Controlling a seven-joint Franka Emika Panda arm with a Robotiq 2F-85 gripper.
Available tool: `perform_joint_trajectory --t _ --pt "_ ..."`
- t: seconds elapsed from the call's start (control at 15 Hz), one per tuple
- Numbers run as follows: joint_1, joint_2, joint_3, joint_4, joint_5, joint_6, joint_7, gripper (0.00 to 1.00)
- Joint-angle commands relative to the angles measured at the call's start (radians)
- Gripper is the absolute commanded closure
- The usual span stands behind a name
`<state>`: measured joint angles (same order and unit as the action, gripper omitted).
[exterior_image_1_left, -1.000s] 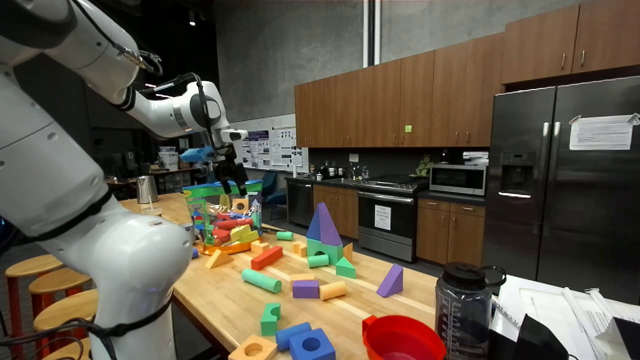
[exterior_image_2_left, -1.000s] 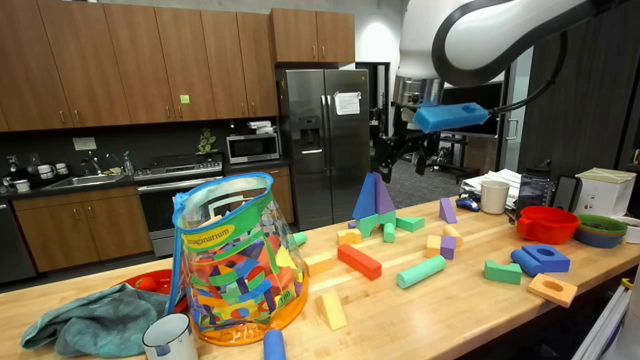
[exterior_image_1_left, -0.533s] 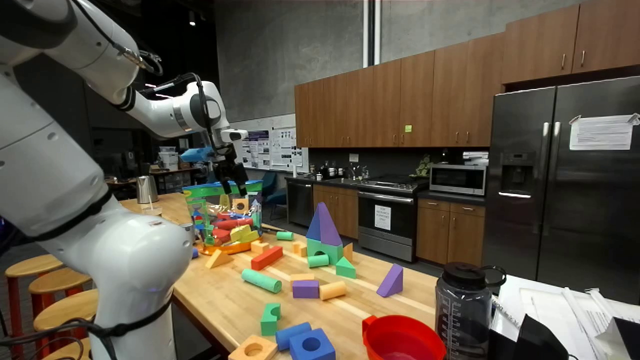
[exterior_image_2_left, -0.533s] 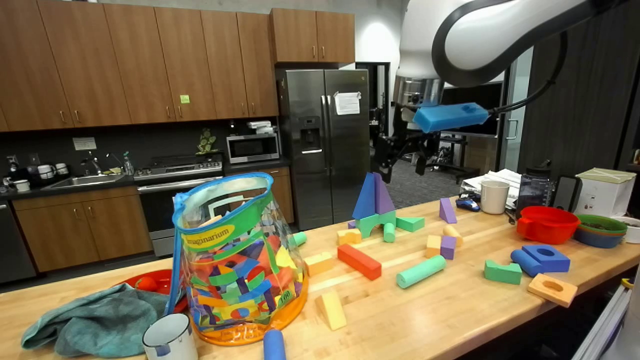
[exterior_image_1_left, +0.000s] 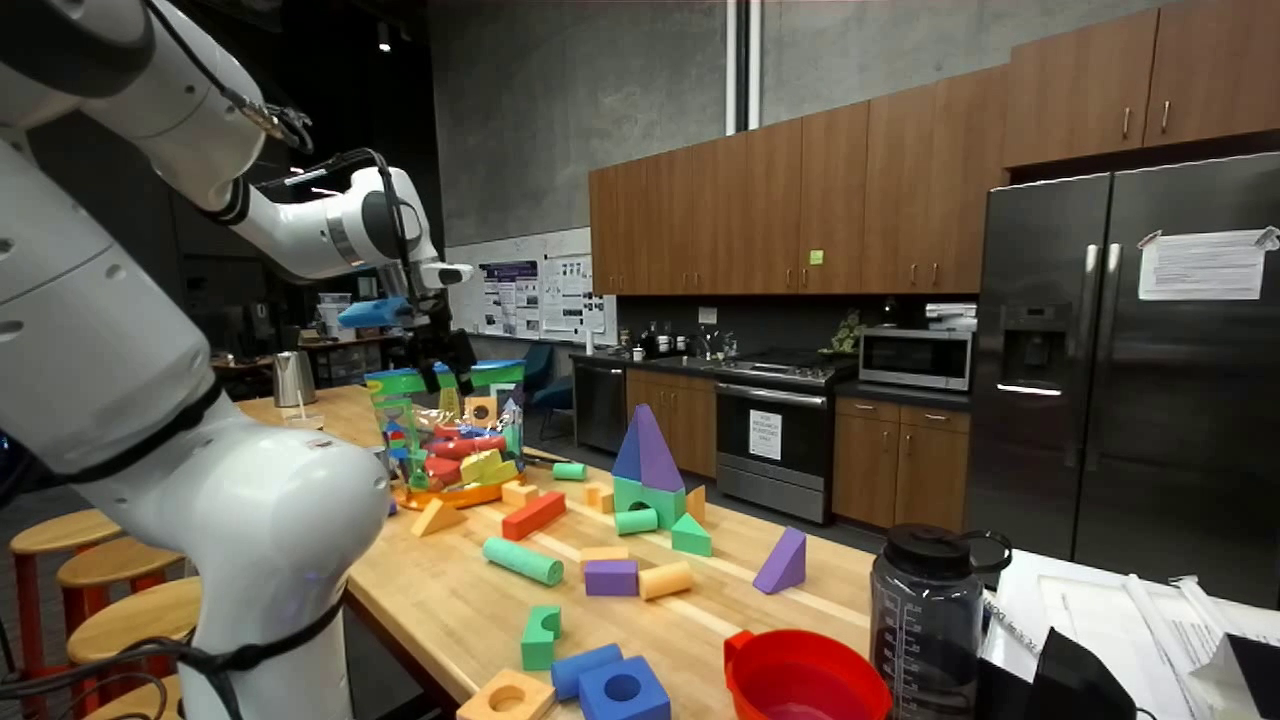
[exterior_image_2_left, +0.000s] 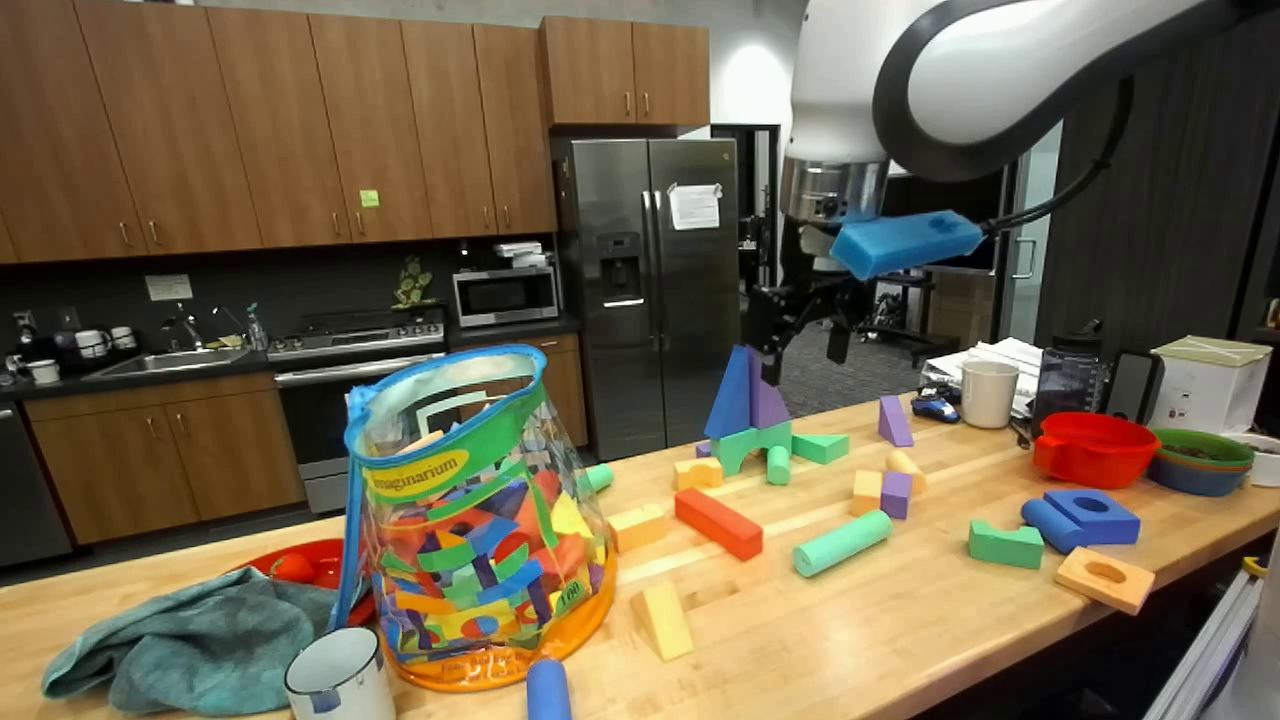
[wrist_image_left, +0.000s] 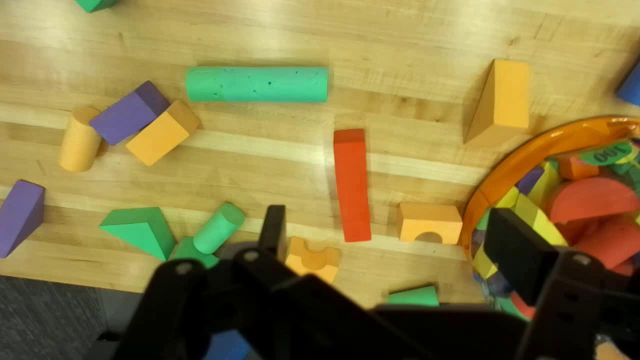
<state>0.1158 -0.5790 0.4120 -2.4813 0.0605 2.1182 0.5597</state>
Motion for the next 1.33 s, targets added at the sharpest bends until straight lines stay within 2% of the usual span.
perform_joint_trajectory --t 0.0,0.33,0.6,0.8,1.0,1.13,1.27 --pt "0.036 0.036 0.057 -0.003 -0.039 -0.017 0.038 0.00" --pt "0.018 0.144 0.135 -0.013 -0.170 0.024 0.132 0.00" --pt "0.018 0.263 0.157 -0.008 -0.293 0.046 0.243 0.00" --pt "0.045 0.359 0.140 0.019 -0.311 0.027 0.284 0.00" --pt "0.039 0.474 0.124 0.048 -0.390 0.023 0.361 0.00" --pt "0.050 0.553 0.089 0.072 -0.434 0.037 0.404 0.00" --pt "0.076 0.621 0.044 0.098 -0.428 0.041 0.408 0.00"
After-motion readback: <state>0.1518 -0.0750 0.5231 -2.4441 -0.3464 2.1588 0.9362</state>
